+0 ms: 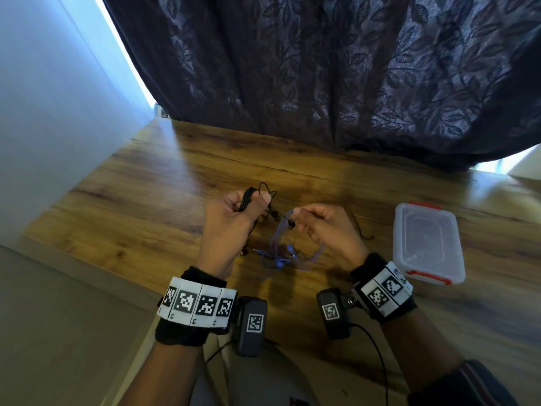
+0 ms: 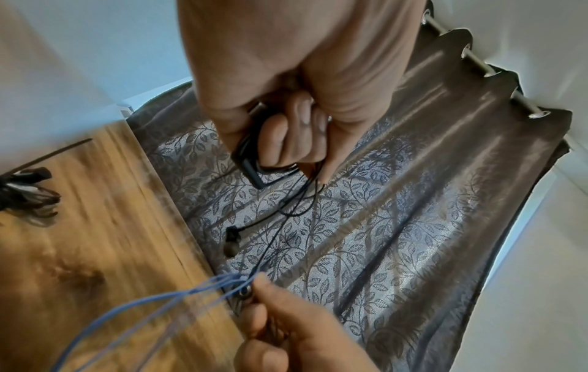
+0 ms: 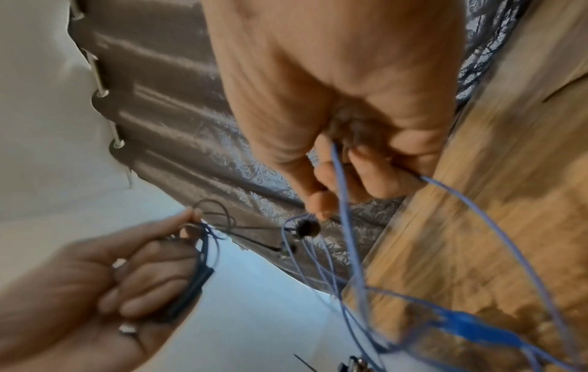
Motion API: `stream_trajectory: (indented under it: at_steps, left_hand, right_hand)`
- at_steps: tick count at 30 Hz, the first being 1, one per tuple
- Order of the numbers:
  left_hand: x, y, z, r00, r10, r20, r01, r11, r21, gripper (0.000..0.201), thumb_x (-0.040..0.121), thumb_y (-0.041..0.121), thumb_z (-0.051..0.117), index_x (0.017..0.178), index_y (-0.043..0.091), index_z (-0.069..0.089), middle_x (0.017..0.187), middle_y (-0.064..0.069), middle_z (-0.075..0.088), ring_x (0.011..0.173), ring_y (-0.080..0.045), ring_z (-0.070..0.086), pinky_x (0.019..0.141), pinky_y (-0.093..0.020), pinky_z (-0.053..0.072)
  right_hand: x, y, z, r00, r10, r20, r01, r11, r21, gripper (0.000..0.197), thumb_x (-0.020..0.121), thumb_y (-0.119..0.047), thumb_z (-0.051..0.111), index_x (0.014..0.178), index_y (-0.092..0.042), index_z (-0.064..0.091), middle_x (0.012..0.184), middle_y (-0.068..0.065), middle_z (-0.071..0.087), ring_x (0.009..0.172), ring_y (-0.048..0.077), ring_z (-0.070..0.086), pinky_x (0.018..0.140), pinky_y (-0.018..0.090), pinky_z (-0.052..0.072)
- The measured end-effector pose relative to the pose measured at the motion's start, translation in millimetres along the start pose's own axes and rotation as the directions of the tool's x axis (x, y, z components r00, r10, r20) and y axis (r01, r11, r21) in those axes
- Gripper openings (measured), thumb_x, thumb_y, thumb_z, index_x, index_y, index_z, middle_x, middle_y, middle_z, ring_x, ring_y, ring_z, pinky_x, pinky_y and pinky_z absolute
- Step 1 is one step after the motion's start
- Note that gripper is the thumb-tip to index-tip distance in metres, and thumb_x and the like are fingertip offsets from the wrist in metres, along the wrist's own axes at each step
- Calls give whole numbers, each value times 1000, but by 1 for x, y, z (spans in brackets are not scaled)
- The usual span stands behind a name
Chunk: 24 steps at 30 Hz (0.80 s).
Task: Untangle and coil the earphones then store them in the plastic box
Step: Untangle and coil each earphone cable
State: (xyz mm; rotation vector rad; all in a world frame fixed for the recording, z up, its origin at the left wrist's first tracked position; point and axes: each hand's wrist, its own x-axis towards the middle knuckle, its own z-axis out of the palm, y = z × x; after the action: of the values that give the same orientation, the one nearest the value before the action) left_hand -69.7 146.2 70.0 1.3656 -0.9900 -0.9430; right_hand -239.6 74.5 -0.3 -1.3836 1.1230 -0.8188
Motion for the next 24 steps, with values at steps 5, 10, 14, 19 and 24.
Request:
stream_trajectory:
  at_steps: [5, 10, 14, 19, 24]
  left_hand:
    - [-1, 14, -4, 997, 78, 10, -77, 997, -14, 9, 93, 17, 68, 84, 15, 69, 46, 16, 42, 43, -1, 32, 50, -21, 33]
    - [5, 26, -9, 991, 130, -20, -131, 990, -56, 22, 93, 19, 68, 72, 22, 64, 49, 14, 37, 45, -6, 26, 47, -22, 24]
    - [9, 27, -11, 986, 151, -73, -156, 986, -58, 26, 93, 20, 69, 68, 23, 61, 49, 14, 33, 45, -8, 23, 46, -22, 21]
    - [16, 20, -13, 976, 133, -171, -137, 991, -11, 17, 91, 22, 71, 75, 23, 67, 54, 17, 47, 49, -2, 36, 50, -17, 35]
    - [28, 4, -17, 974, 77, -213, -61, 995, 82, 10, 91, 23, 72, 82, 17, 71, 59, 4, 50, 47, -5, 39, 47, -20, 36]
  right_hand:
    - [30, 14, 4, 982, 96, -165, -116, 986, -122, 24, 97, -31, 63, 77, -20, 71, 65, -9, 68, 54, 0, 54, 67, 26, 46]
    - [55, 18, 5, 975, 61, -213, -129, 937, -325, 25, 100, -29, 58, 81, -16, 68, 81, -1, 69, 80, 11, 63, 72, 21, 44]
    - [69, 17, 6, 963, -7, -271, -119, 888, -444, 34, 102, -31, 53, 82, -8, 69, 78, 3, 68, 78, 17, 64, 68, 20, 38]
    - [69, 4, 11, 987, -12, -161, 2, 998, -63, 20, 103, -24, 53, 84, -20, 59, 71, -4, 62, 58, 9, 53, 64, 32, 47]
    - [45, -33, 10, 959, -282, -10, 281, 951, 126, 16, 106, -14, 46, 94, -17, 56, 73, 2, 62, 52, 7, 50, 48, 15, 40]
